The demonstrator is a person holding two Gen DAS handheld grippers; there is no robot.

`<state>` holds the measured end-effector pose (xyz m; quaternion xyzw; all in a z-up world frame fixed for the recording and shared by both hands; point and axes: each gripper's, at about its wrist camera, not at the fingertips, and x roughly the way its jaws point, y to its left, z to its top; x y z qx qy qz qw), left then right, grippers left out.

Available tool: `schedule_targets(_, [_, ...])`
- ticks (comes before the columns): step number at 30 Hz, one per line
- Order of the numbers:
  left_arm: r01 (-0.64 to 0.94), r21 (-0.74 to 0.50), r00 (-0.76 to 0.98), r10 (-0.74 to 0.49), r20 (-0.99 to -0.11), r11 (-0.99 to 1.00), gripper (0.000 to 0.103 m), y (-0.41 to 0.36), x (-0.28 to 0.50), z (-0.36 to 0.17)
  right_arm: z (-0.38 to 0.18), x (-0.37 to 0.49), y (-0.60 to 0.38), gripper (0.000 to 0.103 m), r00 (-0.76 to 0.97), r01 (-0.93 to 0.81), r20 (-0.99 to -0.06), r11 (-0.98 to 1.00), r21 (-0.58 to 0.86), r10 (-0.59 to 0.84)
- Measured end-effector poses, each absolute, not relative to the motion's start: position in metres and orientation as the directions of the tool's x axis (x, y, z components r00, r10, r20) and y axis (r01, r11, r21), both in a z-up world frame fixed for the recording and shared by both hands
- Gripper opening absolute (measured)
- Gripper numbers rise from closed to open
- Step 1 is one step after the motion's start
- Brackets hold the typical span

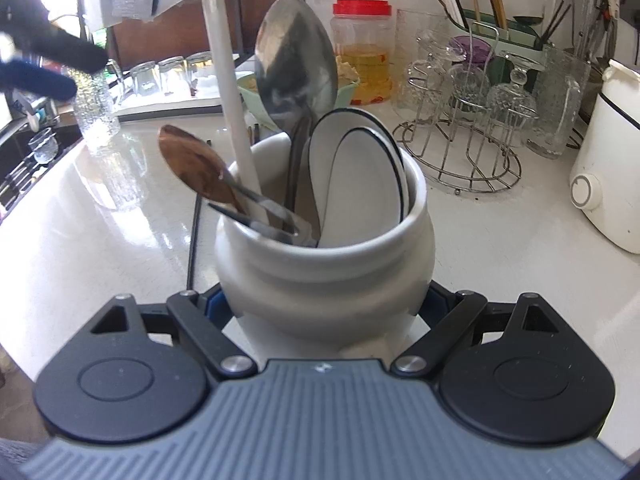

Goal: Organize utensils
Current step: 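Move the left tool to the black chopstick on the counter and grasp it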

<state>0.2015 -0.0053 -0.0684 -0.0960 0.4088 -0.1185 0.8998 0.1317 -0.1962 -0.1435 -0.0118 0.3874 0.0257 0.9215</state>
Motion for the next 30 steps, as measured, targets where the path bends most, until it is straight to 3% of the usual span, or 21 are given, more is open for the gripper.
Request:
schedule_targets(16, [0.101, -0.29, 0.555, -0.295, -0.777, 0.952, 0.042, 0.008, 0.258, -0.137, -0.142, 0.138, -0.189, 0.091, 0.66, 0.019, -0.751, 0.999, -0.029, -0.035])
schedule_targets(30, [0.056, -0.189, 0.581, -0.186, -0.792, 0.98, 0.042, -0.002, 0.323, -0.177, -0.14, 0.137, -0.182, 0.091, 0.649, 0.051, -0.758, 0.998, -0.036, -0.06])
